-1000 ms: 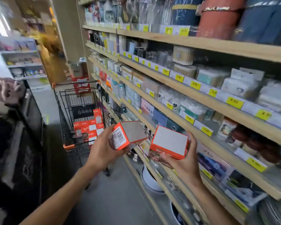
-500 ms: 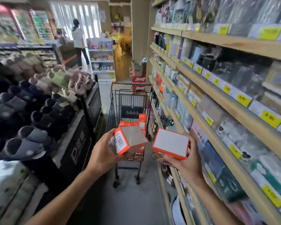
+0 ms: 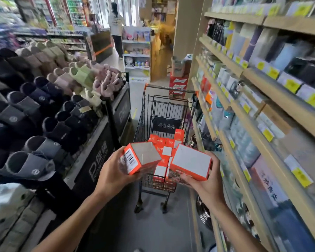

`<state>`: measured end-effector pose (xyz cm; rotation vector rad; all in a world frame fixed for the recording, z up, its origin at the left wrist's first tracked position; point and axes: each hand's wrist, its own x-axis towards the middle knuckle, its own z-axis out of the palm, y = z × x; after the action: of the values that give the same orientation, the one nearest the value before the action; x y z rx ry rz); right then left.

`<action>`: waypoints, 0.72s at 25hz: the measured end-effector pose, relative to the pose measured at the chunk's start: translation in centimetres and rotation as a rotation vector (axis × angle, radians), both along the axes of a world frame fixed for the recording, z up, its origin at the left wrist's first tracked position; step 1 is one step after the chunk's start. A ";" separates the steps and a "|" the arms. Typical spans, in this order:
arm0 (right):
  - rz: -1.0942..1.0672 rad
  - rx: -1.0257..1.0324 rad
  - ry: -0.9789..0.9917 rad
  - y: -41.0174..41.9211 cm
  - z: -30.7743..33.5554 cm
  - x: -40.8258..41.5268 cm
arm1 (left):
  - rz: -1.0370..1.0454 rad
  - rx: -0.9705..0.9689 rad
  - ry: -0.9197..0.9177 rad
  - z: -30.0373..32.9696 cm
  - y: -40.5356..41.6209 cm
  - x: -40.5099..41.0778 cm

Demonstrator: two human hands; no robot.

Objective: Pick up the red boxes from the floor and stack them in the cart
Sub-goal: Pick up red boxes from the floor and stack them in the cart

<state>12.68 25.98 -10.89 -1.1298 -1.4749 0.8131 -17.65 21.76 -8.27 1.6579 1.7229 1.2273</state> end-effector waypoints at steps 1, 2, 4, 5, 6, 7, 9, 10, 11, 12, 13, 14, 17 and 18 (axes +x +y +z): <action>-0.005 -0.008 -0.010 2.0 -0.4 -0.6 | -0.003 -0.012 -0.007 -0.4 2.1 -0.7; -0.013 -0.013 -0.027 3.7 -0.6 -1.1 | -0.006 -0.025 -0.014 -0.7 3.9 -1.3; -0.033 -0.023 -0.064 7.5 -1.0 -2.1 | -0.010 -0.063 -0.037 -1.4 8.1 -2.7; -0.045 -0.033 -0.076 9.4 -1.3 -2.6 | -0.011 -0.081 -0.043 -1.8 10.3 -3.5; -0.056 -0.040 -0.079 11.2 -1.5 -3.1 | -0.006 -0.086 -0.038 -2.1 12.5 -4.1; -0.071 -0.043 -0.074 13.0 -1.7 -3.6 | -0.004 -0.084 -0.033 -2.3 14.5 -4.7; -0.099 -0.078 -0.048 16.2 -2.3 -4.0 | -0.002 -0.110 -0.042 -3.0 18.1 -5.3; -0.111 -0.096 -0.036 17.4 -2.7 -4.1 | 0.005 -0.125 -0.047 -3.3 19.6 -5.4; -0.124 -0.107 -0.035 18.5 -3.2 -4.2 | 0.009 -0.133 -0.048 -3.6 20.8 -5.3; -0.135 -0.119 -0.037 20.1 -3.8 -4.1 | 0.009 -0.146 -0.044 -4.0 22.5 -5.3; -0.149 -0.135 -0.042 22.0 -4.6 -3.9 | 0.005 -0.161 -0.036 -4.3 24.2 -5.2; -0.159 -0.141 -0.046 24.0 -5.4 -3.8 | -0.001 -0.170 -0.029 -4.6 26.2 -5.1; -0.183 -0.140 -0.038 29.4 -7.0 -4.1 | 0.014 -0.186 -0.025 -5.3 31.2 -4.9; -0.186 -0.154 -0.034 30.9 -7.4 -4.2 | 0.017 -0.191 -0.026 -5.3 32.9 -4.8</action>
<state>8.44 56.89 -18.30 -1.3803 -1.3289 0.7901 -22.49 54.63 -13.54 1.5120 1.7820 1.0505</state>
